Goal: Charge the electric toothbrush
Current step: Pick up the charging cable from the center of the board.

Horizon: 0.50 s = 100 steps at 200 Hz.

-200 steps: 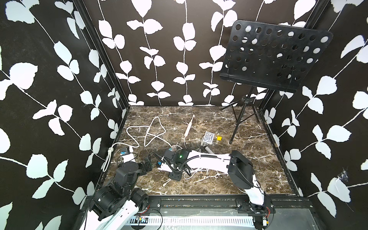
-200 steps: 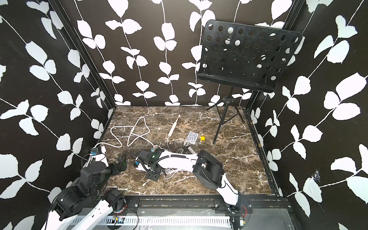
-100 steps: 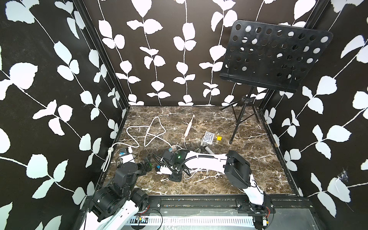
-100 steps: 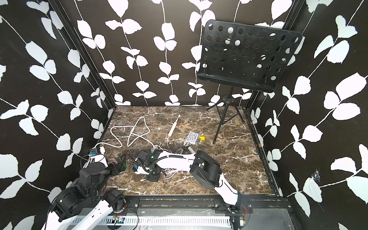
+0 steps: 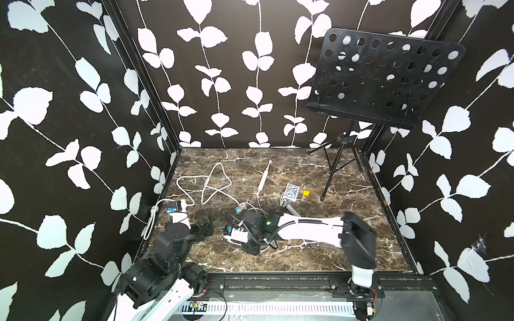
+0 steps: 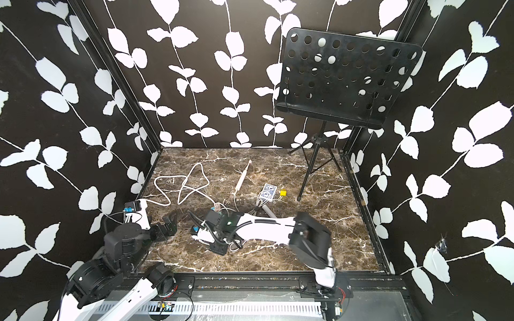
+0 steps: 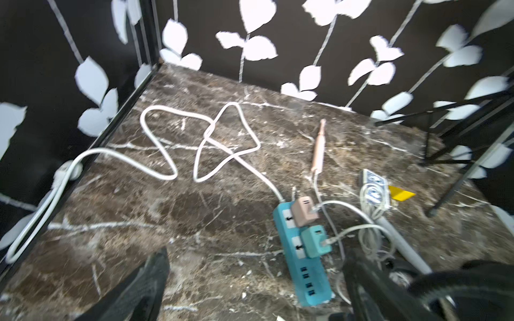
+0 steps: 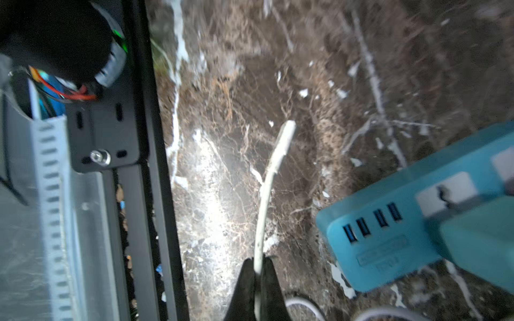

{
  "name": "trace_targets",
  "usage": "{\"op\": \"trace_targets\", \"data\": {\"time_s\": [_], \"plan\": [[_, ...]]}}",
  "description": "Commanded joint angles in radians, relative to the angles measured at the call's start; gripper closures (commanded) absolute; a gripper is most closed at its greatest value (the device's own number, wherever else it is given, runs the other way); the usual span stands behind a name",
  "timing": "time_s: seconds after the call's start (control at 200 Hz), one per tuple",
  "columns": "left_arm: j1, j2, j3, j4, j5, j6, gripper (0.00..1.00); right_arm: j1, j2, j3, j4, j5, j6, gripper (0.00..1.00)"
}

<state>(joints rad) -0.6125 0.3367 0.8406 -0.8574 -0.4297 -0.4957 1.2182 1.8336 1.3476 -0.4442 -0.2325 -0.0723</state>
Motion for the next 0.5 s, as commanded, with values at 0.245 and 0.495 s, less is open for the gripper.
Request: {"op": "trace_targets", "data": {"time_s": [0.245,0.495], "plan": [[0.000,0.255,0.197,0.262,0.390,0.152,0.22,-0.031,-0.341,-0.342,0.597,0.208,0.353,1.00],[0.001,0.375,0.163,0.490,0.672,0.116,0.25,-0.031,-0.516,-0.564,0.901,0.450,0.520,1.00]]}}
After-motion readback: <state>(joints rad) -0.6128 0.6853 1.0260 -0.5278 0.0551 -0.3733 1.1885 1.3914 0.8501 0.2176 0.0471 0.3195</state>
